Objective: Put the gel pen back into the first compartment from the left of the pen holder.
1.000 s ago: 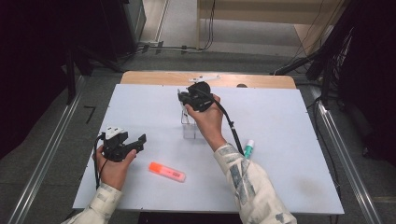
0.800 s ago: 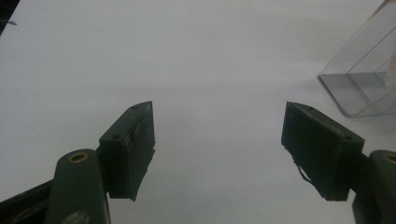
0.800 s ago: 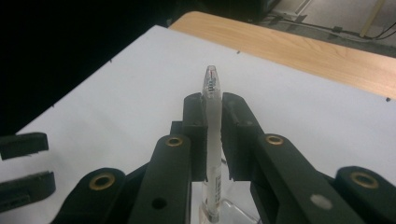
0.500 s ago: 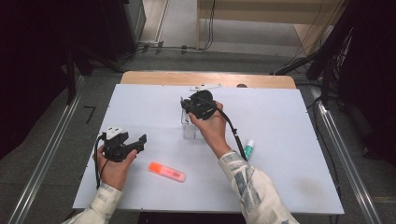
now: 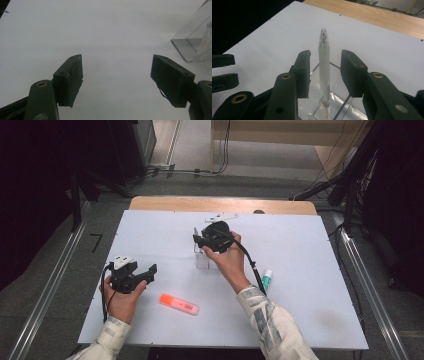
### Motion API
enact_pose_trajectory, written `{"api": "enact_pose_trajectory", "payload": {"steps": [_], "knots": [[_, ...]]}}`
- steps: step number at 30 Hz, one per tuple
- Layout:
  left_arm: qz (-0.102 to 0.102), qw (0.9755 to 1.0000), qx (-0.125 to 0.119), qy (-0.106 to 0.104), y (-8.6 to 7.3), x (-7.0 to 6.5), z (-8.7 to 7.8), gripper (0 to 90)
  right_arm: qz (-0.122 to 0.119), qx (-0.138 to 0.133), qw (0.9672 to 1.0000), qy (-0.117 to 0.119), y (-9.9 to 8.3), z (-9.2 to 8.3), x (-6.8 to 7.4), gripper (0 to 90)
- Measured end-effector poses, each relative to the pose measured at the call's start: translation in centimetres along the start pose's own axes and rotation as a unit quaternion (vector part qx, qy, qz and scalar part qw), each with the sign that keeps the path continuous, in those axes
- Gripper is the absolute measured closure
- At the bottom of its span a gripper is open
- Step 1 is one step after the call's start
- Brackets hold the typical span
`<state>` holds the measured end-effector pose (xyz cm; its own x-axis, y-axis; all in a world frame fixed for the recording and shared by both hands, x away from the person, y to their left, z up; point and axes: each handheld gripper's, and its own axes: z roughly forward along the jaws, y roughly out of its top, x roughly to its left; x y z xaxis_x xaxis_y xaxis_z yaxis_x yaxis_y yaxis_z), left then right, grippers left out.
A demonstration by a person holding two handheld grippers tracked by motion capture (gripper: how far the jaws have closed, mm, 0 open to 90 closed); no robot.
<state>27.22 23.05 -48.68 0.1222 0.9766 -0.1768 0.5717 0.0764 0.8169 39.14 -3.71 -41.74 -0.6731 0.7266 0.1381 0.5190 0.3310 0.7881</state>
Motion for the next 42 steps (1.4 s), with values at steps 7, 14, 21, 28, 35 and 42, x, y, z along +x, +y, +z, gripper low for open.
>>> {"api": "enact_pose_trajectory", "payload": {"steps": [7,14,21,28,35,42], "knots": [[0.002,1.0,0.001,0.0,0.0,0.0,0.0,26.0,-0.014,-0.006,0.9998,0.014,-0.3,-1.1,0.3,36.4],[0.003,1.0,0.002,0.001,0.0,-0.1,0.0,26.1,-0.021,-0.006,0.9997,0.015,-0.7,-2.0,0.7,27.0],[0.002,1.0,0.001,0.002,0.0,-0.1,0.0,26.1,-0.027,-0.012,0.9992,0.025,-1.5,-3.3,1.4,26.4],[0.002,1.0,0.002,0.002,0.0,-0.1,0.1,26.1,-0.04,-0.014,0.9986,0.031,-2.8,-4.6,2.0,25.7],[0.001,1.0,0.002,0.004,0.0,-0.1,0.1,26.0,-0.048,-0.023,0.9983,0.024,-4.2,-5.3,2.2,27.6],[0.002,1.0,0.004,0.004,0.0,0.0,0.2,26.0,-0.044,-0.013,0.9986,0.026,-5.9,-5.3,2.3,27.6]]}}
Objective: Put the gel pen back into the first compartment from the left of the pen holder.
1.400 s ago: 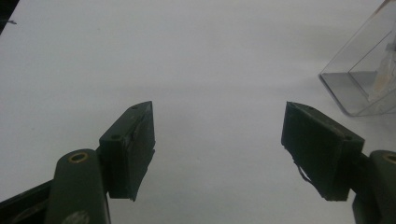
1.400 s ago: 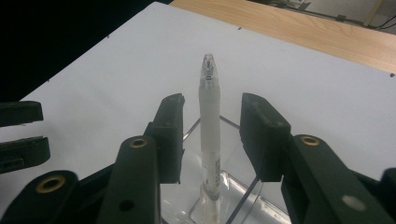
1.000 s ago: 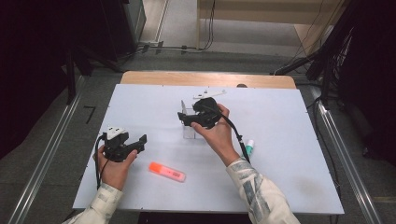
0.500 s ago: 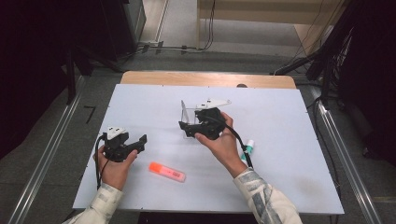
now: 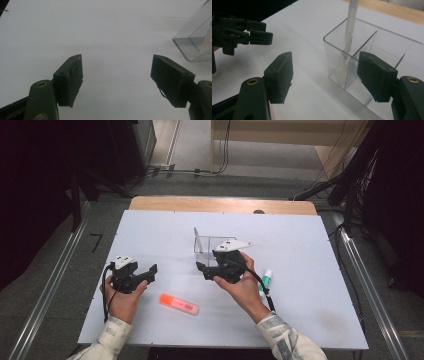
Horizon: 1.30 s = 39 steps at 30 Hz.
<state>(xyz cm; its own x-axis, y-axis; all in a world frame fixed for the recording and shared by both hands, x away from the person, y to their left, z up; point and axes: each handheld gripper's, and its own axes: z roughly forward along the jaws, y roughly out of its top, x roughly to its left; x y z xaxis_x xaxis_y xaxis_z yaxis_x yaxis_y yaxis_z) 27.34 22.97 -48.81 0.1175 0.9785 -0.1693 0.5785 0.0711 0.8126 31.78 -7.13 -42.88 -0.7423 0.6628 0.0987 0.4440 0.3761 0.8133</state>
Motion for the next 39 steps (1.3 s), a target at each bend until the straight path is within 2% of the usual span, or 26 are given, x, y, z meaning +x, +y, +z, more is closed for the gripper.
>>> {"api": "enact_pose_trajectory", "payload": {"steps": [8,15,22,24,39], "knots": [[-0.005,1.0,-0.002,0.003,0.1,0.3,0.0,26.0,-0.006,0.007,1.0,0.001,-1.3,0.2,0.8,27.1],[-0.009,0.9999,-0.005,0.005,0.2,0.5,-0.1,26.0,-0.005,0.015,0.9999,0.0,-1.9,0.5,0.9,26.2],[-0.01,0.9999,-0.005,0.006,0.2,0.6,-0.1,26.0,-0.005,0.018,0.9998,-0.003,-2.3,0.9,1.2,25.4],[-0.009,0.9999,-0.005,0.007,0.2,0.6,-0.1,26.0,0.001,0.021,0.9998,0.002,-2.3,1.0,1.3,25.3],[-0.005,1.0,-0.002,0.006,0.2,0.5,-0.1,26.0,-0.011,0.034,0.9993,0.013,-2.8,2.2,2.7,24.8]]}}
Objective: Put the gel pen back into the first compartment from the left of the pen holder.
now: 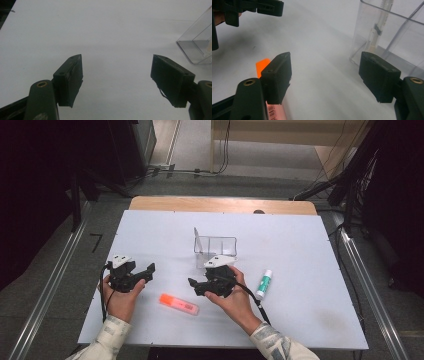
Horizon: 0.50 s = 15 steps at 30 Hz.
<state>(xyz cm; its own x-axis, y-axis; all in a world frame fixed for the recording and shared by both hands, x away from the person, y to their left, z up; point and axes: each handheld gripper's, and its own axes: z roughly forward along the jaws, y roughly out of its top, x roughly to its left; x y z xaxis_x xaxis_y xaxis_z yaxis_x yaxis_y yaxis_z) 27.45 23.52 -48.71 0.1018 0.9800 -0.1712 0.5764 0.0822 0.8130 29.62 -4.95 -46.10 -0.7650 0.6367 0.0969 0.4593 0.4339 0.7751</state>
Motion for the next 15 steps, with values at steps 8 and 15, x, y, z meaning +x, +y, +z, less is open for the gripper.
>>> {"api": "enact_pose_trajectory", "payload": {"steps": [8,15], "knots": [[0.001,1.0,0.0,0.0,0.0,0.0,0.0,26.0,-0.008,0.002,0.9999,0.005,-0.2,0.7,0.6,24.8],[0.001,1.0,-0.001,0.0,0.0,0.0,0.0,26.0,-0.011,0.005,0.9999,0.006,-0.5,1.4,1.1,24.7]]}}
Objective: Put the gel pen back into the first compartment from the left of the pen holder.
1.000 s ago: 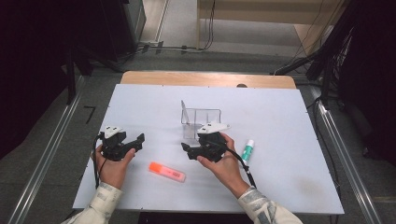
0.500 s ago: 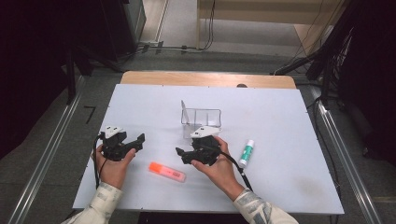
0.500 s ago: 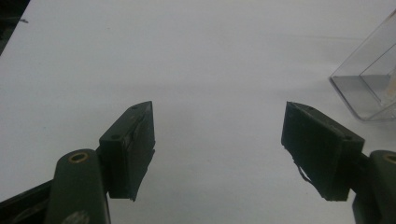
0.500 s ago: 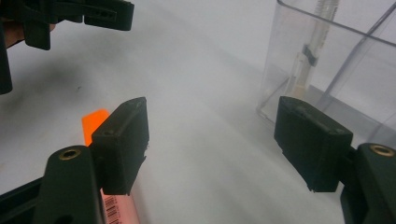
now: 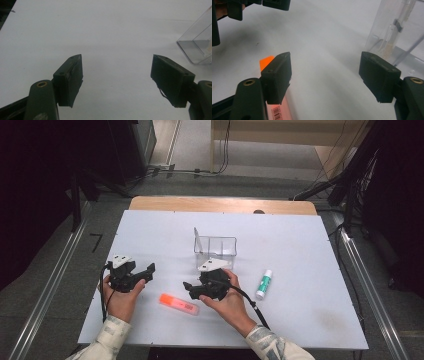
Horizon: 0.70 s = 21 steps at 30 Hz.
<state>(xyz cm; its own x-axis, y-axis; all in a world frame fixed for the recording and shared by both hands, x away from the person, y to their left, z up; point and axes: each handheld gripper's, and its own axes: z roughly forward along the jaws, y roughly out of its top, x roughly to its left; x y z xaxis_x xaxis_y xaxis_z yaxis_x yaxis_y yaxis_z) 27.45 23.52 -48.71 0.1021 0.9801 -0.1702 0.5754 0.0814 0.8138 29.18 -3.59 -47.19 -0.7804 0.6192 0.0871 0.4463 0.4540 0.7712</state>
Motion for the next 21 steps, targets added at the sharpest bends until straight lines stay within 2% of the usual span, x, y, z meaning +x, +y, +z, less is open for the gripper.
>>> {"api": "enact_pose_trajectory", "payload": {"steps": [21], "knots": [[0.001,1.0,0.001,-0.001,0.0,0.0,0.0,26.0,-0.014,0.018,0.9996,0.018,-0.7,1.0,1.4,24.8]]}}
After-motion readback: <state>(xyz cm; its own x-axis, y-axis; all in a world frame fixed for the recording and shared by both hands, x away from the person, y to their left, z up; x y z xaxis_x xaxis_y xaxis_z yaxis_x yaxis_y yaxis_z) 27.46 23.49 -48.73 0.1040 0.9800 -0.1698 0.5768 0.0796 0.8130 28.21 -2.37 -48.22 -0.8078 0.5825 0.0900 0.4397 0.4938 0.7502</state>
